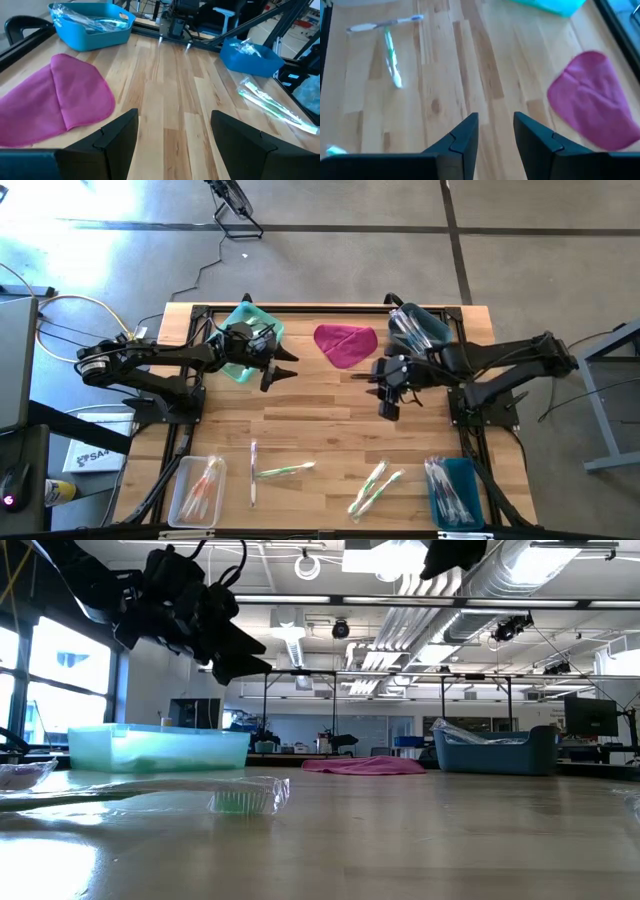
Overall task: Pick & Place Toothbrushes
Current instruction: Put the green toothbrush to the green bin
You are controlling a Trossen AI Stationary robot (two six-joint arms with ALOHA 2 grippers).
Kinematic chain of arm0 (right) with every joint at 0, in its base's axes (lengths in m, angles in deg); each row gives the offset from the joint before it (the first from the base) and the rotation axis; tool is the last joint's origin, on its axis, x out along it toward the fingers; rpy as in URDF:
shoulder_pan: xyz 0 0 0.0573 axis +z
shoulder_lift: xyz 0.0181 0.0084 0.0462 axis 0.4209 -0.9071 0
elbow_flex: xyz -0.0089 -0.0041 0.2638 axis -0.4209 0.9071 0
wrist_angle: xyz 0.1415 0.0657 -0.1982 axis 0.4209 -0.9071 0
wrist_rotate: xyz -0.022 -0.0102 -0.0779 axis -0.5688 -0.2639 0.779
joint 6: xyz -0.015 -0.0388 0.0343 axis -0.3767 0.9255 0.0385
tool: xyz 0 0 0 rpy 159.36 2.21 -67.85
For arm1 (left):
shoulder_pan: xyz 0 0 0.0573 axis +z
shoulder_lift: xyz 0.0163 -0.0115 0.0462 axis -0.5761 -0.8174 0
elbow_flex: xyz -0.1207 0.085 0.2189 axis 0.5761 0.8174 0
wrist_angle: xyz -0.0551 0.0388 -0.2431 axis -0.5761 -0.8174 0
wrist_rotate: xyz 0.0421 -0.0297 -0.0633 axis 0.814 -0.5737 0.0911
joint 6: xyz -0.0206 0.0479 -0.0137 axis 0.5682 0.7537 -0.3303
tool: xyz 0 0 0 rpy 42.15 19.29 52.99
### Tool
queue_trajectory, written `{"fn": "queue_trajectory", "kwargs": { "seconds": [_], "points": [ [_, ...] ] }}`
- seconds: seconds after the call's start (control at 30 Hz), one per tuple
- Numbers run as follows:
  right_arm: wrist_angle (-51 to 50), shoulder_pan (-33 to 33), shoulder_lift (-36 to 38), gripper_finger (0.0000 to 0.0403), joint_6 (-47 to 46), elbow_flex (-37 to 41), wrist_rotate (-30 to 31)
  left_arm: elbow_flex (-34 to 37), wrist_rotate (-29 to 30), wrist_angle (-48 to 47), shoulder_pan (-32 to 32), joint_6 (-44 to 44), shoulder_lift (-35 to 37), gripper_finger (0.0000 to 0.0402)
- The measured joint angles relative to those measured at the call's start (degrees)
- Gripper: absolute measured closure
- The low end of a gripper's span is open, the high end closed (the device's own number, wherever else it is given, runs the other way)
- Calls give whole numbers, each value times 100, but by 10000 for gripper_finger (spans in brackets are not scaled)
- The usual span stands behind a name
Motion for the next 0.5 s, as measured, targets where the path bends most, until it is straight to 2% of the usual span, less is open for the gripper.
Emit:
{"fn": "queue_trajectory", "kwargs": {
  "seconds": [0.23,0.5],
  "points": [
    [789,-230,-150,287,657,239,-56,0,-98,9,-265,375,1,155],
    [2450,-596,-164,287,878,1425,-873,4,-79,-6,-958,547,54,155]
  ]
}}
